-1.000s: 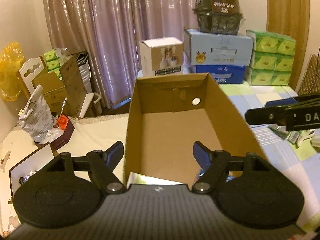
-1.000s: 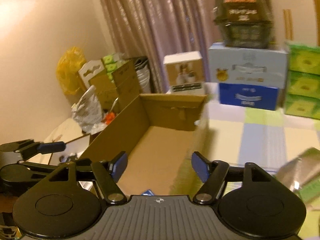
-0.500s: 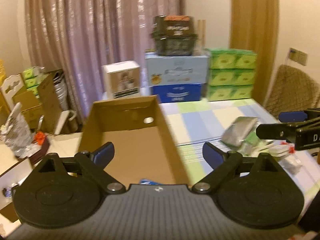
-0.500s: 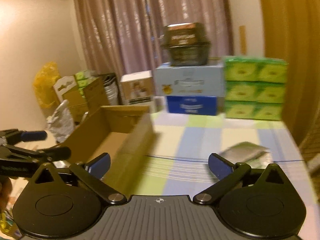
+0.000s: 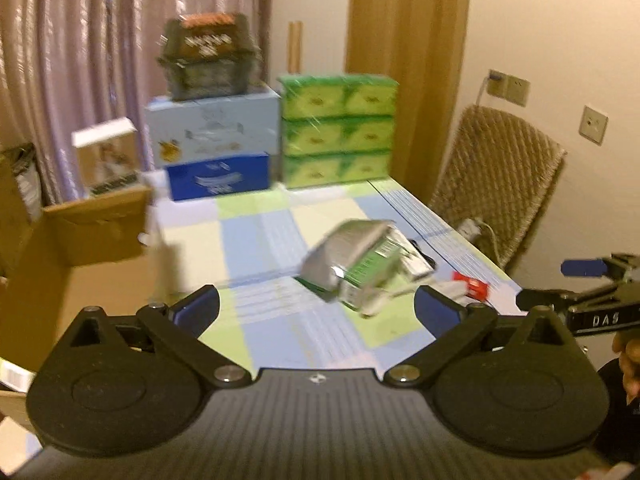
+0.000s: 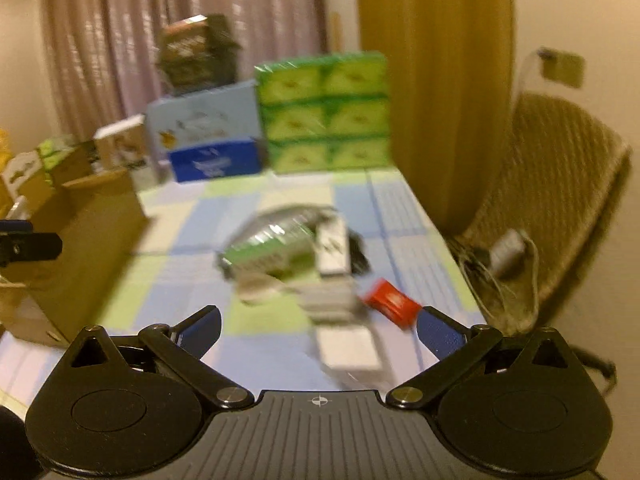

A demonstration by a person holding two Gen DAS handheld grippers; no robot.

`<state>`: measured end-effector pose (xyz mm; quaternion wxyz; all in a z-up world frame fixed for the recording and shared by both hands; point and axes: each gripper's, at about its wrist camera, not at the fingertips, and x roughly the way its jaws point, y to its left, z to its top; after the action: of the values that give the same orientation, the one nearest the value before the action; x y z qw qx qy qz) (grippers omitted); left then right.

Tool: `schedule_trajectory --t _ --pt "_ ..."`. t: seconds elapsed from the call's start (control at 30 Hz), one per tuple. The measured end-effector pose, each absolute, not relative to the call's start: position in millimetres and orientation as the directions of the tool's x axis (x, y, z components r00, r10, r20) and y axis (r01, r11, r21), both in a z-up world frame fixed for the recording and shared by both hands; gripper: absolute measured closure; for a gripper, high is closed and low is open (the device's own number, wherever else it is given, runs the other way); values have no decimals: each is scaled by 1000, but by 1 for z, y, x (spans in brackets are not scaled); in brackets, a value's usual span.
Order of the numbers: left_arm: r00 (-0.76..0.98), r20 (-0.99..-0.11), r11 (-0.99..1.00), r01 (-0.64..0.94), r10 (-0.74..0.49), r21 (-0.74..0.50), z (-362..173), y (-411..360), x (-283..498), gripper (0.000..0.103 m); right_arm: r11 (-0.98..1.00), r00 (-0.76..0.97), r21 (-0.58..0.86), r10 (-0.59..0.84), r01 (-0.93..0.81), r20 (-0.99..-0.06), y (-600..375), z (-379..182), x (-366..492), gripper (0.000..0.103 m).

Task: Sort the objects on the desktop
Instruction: 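Open both grippers to release the boxes and return to the table, then grasp the clear plastic box with right gripper while left grasps white night light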

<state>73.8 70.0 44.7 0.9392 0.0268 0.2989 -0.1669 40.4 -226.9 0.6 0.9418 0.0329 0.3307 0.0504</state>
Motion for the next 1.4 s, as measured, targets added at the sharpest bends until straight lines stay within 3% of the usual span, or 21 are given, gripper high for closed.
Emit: schedule_trajectory --t 0.53,0.8,1.1,1.27,1.4 --pt "683 -658 929 363 -317 -71 -50 -6 114 1 986 747 98 168 -136 -644 -242 -65 69 2" --pt "675 -657 920 384 -335 -74 -78 -14 127 1 984 709 150 170 -91 -684 -256 -87 91 3" --pt "639 -687 908 413 -347 -74 -99 -12 132 1 984 663 146 175 -99 -727 -253 -103 111 22" --pt "627 -690 902 423 -362 -88 -100 -13 134 1 986 648 110 164 -123 -744 -249 -109 116 39" --pt "626 -688 903 419 -366 -98 -98 -14 136 1 986 647 111 164 -123 -744 -248 -110 117 44"
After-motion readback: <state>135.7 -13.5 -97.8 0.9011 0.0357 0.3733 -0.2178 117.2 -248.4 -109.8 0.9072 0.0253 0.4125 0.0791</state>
